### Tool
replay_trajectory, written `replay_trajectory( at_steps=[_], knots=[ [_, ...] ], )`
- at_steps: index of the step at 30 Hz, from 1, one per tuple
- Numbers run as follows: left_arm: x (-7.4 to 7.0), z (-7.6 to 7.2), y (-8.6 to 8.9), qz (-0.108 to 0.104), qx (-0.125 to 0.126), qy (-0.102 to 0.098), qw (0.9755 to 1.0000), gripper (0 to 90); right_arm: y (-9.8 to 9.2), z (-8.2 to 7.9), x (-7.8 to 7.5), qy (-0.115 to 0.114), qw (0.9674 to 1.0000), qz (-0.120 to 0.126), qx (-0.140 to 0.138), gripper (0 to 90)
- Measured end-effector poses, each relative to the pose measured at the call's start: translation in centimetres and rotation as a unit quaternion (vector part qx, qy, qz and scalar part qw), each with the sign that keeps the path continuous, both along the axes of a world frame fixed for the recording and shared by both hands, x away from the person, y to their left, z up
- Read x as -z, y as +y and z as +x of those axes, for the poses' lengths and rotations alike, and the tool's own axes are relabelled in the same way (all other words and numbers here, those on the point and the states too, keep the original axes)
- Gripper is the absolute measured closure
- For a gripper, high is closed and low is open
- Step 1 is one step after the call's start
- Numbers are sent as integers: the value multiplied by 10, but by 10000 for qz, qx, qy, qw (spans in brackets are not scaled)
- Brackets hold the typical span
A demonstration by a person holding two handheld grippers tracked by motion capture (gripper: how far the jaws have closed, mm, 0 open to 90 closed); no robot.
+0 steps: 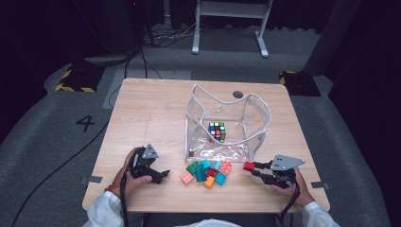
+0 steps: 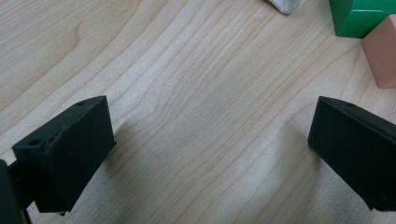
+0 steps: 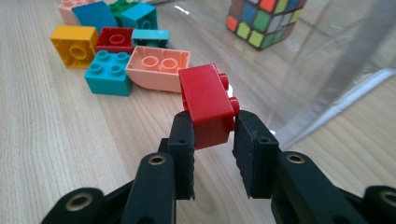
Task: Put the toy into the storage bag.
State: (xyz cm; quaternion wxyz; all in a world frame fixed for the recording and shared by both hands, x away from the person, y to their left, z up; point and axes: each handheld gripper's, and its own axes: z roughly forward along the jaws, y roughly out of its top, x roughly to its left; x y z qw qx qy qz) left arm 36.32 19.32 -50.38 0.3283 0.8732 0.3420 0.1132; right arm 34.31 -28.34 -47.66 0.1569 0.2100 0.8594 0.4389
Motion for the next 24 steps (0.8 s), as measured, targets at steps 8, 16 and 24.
replay_trajectory(
  at_steps=[8, 16, 24],
  knots=[
    [0, 0, 0, 0, -1, -1, 10000, 4, -17, 0, -11, -53, 9998, 87, 195, 695],
    [0, 0, 0, -1, 1, -1, 10000, 4, -37, 5, -28, -195, 9989, 201, 365, 695],
    [0, 0, 0, -4, 0, 7, 10000, 4, -56, 14, -56, -368, 9960, 412, 697, 695]
  ],
)
